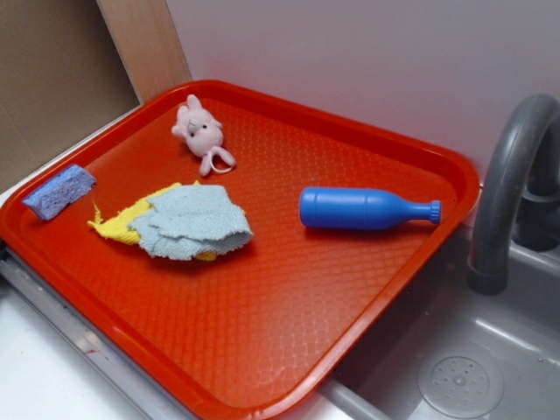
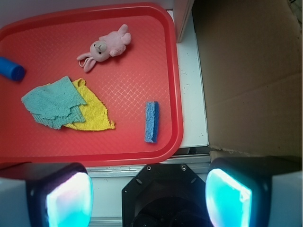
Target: Grab the blue bottle.
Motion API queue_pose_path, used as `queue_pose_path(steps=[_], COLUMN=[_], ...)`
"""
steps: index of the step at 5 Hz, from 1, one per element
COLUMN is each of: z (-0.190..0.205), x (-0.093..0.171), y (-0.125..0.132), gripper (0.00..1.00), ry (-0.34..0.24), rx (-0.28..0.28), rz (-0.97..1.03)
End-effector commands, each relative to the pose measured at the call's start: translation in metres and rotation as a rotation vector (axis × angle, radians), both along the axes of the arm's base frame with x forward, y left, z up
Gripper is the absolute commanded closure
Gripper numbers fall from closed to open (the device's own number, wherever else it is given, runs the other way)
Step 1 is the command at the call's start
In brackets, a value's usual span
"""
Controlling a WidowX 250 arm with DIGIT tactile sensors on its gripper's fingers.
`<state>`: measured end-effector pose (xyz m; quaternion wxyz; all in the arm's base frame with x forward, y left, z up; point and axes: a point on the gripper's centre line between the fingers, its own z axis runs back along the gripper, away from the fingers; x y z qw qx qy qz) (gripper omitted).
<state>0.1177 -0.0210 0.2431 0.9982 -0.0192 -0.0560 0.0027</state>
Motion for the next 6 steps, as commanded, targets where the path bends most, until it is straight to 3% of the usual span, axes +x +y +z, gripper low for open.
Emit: queue_pose_path(steps=[1, 2, 3, 4, 5, 6], z=[0.000, 0.006, 0.013, 0.013, 0.007, 0.000], x=[0.000, 0.020, 0.038, 0.051, 0.072, 0.093], y=[0.000, -0.009, -0.031, -0.066, -0.102, -0.143], gripper=[0.00, 0.00, 0.00, 0.00, 0.00, 0.00], ry=[0.000, -0.054, -0.146, -0.229, -0.299, -0.335], rx=[0.000, -0.015, -0.011, -0.059, -0.069, -0.122], rz=[0.000, -0.054, -0.138, -0.316, -0.481, -0.619])
